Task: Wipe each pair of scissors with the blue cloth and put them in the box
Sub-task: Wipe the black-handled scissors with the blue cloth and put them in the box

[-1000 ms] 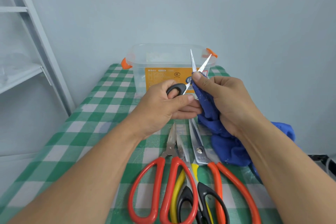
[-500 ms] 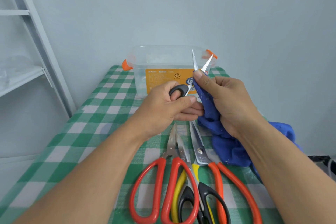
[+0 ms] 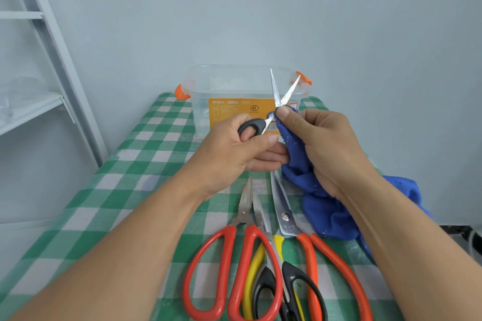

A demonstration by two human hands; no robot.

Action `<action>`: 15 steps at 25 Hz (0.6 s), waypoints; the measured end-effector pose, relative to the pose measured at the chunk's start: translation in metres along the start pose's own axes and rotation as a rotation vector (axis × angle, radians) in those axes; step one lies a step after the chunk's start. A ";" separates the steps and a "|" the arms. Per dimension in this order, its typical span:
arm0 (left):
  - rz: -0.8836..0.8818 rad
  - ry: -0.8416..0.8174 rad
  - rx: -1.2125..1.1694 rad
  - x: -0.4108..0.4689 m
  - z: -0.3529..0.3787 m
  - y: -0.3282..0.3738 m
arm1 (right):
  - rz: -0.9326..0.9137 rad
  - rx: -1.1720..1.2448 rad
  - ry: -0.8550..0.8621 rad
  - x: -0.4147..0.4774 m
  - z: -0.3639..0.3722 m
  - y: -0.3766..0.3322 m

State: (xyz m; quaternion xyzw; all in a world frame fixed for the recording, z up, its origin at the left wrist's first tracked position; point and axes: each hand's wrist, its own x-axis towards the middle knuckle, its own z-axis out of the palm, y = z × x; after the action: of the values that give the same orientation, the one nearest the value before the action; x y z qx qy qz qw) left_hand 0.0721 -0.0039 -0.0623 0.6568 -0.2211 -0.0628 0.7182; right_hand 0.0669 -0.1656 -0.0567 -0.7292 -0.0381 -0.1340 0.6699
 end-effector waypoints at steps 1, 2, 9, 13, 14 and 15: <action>0.002 -0.011 0.018 0.000 0.002 -0.001 | -0.020 -0.040 0.034 0.000 0.001 -0.001; 0.002 -0.019 0.032 0.000 0.003 -0.001 | -0.036 -0.059 0.062 0.000 0.001 -0.002; -0.013 0.039 -0.039 0.001 -0.002 -0.003 | 0.009 -0.014 -0.030 0.001 -0.004 0.000; -0.020 0.021 -0.047 0.001 -0.001 -0.002 | 0.000 -0.021 -0.018 -0.001 -0.003 0.001; -0.017 0.007 -0.035 0.001 0.000 -0.002 | -0.025 -0.067 0.012 -0.001 -0.001 0.001; -0.014 -0.005 -0.018 0.000 0.001 -0.002 | -0.049 -0.100 0.040 -0.001 0.000 0.000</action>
State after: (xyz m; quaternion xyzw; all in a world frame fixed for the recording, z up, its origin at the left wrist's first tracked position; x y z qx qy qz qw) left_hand 0.0724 -0.0053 -0.0639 0.6518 -0.2176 -0.0716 0.7229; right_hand 0.0658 -0.1651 -0.0570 -0.7580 -0.0356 -0.1666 0.6297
